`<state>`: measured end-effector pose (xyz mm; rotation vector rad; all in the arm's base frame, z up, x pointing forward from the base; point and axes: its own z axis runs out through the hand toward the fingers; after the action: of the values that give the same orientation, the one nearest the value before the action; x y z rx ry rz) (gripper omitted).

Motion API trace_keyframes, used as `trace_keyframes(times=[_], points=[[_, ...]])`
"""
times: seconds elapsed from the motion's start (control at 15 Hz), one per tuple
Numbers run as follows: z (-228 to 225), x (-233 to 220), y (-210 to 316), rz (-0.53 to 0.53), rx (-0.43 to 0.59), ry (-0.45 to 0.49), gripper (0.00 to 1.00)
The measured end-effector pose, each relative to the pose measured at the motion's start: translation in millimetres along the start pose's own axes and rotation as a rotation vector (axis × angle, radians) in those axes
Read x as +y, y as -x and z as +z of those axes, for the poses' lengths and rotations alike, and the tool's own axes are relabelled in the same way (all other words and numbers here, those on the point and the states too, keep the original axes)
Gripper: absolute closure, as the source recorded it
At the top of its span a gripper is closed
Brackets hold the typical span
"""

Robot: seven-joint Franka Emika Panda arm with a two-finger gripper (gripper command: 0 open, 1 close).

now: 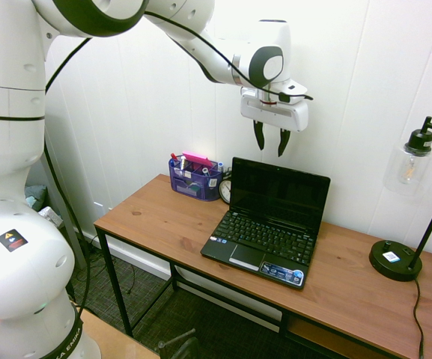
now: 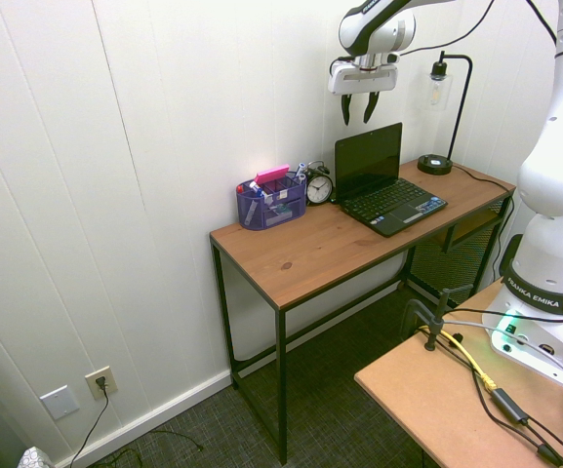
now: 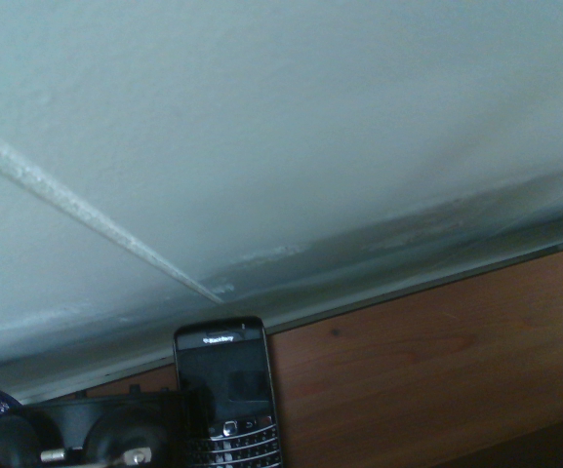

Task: Close the laptop lid

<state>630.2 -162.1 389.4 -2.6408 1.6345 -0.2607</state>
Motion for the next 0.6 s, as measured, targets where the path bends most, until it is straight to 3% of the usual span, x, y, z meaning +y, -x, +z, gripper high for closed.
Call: trace_keyframes(times=[0.6], points=[[44.9, -7.6, -10.7, 0.042, -0.047, 0.010, 1.00]])
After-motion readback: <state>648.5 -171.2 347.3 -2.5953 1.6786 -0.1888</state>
